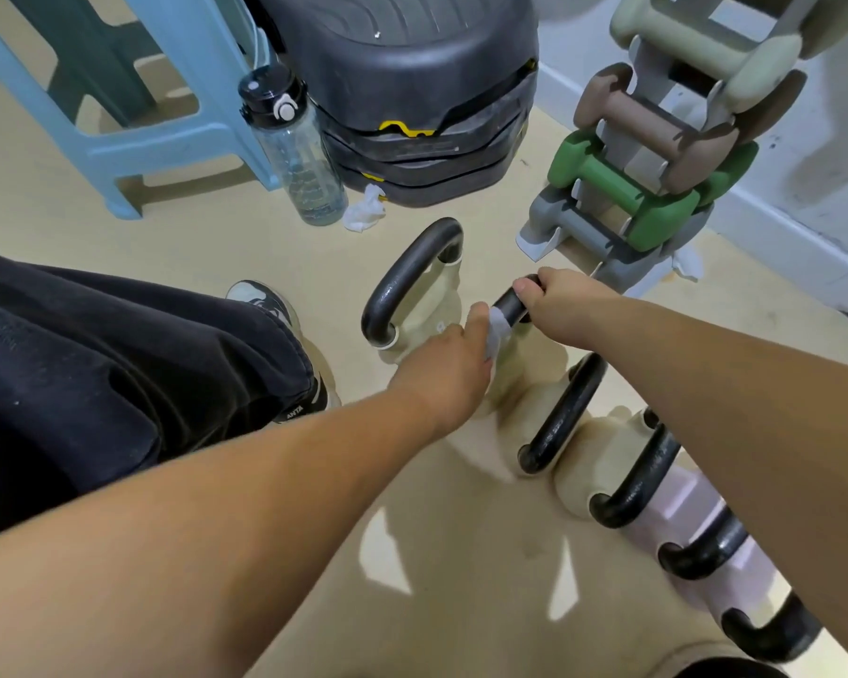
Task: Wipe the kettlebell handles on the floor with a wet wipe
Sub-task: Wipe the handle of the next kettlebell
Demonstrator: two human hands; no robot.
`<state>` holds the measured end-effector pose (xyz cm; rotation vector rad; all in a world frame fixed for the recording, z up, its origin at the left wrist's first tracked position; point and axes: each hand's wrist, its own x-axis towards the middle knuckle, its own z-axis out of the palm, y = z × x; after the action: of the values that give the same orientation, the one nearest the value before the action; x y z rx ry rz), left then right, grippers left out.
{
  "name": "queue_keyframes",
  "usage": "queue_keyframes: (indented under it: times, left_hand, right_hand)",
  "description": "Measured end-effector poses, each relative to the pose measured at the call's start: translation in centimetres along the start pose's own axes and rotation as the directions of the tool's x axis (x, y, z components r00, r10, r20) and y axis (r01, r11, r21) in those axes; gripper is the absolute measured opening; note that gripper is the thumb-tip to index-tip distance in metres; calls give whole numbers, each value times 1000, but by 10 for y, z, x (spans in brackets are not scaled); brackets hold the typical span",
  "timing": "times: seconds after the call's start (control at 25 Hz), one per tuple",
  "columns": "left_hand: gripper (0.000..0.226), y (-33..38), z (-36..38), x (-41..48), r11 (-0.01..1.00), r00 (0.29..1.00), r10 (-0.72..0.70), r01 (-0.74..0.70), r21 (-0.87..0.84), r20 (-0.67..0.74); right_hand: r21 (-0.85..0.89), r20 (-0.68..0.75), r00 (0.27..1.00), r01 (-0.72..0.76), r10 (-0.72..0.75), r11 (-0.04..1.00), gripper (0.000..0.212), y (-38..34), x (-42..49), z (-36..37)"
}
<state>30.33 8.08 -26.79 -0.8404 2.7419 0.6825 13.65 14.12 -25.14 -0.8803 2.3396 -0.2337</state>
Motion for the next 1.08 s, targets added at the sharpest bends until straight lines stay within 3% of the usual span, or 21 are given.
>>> queue_keyframes:
  times: [0.12, 0.2, 0.32, 0.4, 0.6, 0.76, 0.84, 0.96, 1.08]
  left_hand:
    - [22, 18, -20, 17, 987, 996, -52, 41, 158, 67]
    - [23, 28, -17, 23, 983, 991, -129, 122, 137, 46]
    - [52, 9, 18, -11, 987, 987, -118, 104, -123, -113]
    - [71, -9, 39, -43, 983, 986, -96, 73, -169, -133]
    - [60, 9, 23, -4, 987, 977, -97, 119, 105, -190]
    - [45, 45, -6, 62, 981, 985, -154, 142, 136, 82]
    - [48, 59, -12, 81, 982, 981, -149, 131, 139, 124]
    - [60, 64, -3, 74, 967, 999, -43, 47, 249, -25]
    - [83, 50, 6, 41, 897, 990, 109, -58, 439, -90]
  right_hand:
    - [37, 6, 1000, -31, 31, 999, 48, 0, -3, 0]
    - [74, 7, 999, -39, 39, 997, 50, -1, -4, -2]
    - [119, 25, 999, -41, 38, 992, 51, 3, -10, -8]
    - [137, 39, 999, -38, 33, 990, 53, 3, -11, -11]
    - [192, 42, 999, -41, 33, 981, 53, 4, -12, -13]
    - [275, 93, 991, -120, 98, 954, 42, -3, -7, -22]
    - [312, 112, 979, -199, 172, 929, 31, 0, -1, -20]
    - [520, 146, 952, -305, 269, 798, 45, 7, -5, -15]
    - [540, 141, 970, -245, 200, 806, 44, 6, -8, -19]
